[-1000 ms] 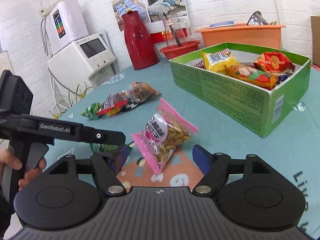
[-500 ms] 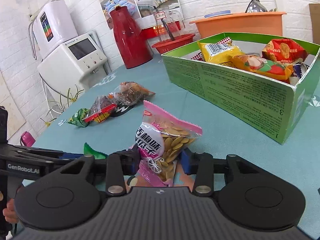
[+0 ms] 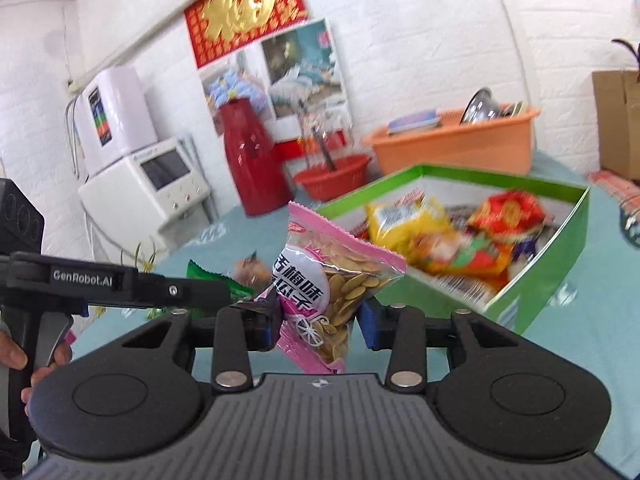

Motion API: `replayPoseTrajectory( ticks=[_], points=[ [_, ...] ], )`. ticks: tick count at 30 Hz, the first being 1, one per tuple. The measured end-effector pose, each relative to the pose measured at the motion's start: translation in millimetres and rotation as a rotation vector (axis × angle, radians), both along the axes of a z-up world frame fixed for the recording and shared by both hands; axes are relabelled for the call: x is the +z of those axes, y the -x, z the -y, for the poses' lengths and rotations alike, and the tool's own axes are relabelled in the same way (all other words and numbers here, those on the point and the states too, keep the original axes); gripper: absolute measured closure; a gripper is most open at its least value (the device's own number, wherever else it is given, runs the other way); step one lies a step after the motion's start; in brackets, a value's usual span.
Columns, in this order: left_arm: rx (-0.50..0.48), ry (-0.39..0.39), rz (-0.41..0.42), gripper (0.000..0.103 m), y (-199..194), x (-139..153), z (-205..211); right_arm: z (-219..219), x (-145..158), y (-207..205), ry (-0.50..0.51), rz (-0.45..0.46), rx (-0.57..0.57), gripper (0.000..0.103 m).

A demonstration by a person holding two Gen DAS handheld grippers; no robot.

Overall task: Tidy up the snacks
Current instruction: 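Carry the seed packet and green candy over the box and release both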

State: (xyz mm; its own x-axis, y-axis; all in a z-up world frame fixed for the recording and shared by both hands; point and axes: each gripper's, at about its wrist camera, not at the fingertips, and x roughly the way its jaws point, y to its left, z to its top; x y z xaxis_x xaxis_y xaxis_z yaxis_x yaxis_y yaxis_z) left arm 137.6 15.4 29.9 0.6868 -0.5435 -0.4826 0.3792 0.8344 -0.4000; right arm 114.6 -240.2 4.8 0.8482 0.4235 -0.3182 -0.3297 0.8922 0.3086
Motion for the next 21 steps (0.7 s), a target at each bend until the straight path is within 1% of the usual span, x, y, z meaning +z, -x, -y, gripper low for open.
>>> replayPoseTrajectory(
  ticks=[4,6,9,13,17,21],
  points=[
    [0.011,0.039,0.022,0.053,-27.4,17.8,12.6,15.7,11.7,-11.9,-0.004,0.039,-0.050,0.036],
    [0.023,0.030,0.038,0.053,-41.6,25.6,21.5,22.9,14.4,-19.7,-0.003,0.051,-0.076,0.035],
    [0.043,0.004,0.041,0.053,-65.1,29.5,33.6,29.4,14.2,-34.6,0.013,0.064,-0.114,0.035],
    [0.067,-0.006,0.027,0.053,-97.6,24.6,45.7,34.5,8.8,-58.8,0.036,0.050,-0.136,0.035],
    [0.080,-0.012,0.034,0.052,-121.8,13.9,52.0,36.8,3.6,-84.1,0.053,0.039,-0.145,0.035],
    [0.078,-0.009,0.001,0.052,-142.7,0.3,55.3,38.0,-2.6,-103.5,0.070,0.033,-0.156,0.035]
  ],
)
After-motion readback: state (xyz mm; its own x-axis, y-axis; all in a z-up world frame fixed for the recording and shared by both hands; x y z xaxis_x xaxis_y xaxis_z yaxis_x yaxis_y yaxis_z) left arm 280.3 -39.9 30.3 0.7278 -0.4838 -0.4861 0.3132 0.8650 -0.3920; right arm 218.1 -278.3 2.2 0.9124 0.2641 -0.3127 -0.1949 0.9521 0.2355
